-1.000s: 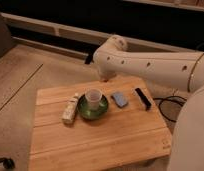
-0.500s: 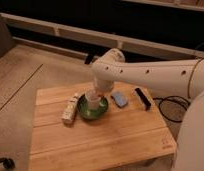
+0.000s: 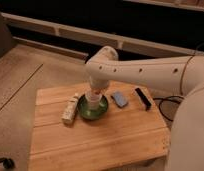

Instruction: Place the pepper in the ceramic cup

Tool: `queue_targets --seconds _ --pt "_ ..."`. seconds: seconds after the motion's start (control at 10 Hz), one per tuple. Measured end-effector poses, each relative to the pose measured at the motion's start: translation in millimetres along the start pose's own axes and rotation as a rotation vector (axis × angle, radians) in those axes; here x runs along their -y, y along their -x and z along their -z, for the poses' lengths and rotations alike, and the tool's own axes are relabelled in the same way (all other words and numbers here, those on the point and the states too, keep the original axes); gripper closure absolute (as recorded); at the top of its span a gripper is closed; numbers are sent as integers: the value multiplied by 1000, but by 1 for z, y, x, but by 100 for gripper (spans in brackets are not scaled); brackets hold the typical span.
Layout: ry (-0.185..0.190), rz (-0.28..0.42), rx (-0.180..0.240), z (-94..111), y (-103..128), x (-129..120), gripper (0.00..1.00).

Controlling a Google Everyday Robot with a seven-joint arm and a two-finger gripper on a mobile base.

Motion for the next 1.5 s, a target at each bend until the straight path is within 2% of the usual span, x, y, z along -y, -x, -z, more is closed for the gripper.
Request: queue_targets --seconds 0.2,0.4,0.6,0.9,1.1,1.5 --pt "-13 73 19 -2 18 -21 100" --pt "-39 163 16 -11 30 -49 100" --pt "-78 178 -7 -21 31 -46 100" --pt "-173 140 -51 -39 29 -17 100" --pt "-215 101 -85 -51 23 3 100" --pt "-245 48 -161 -79 7 18 100"
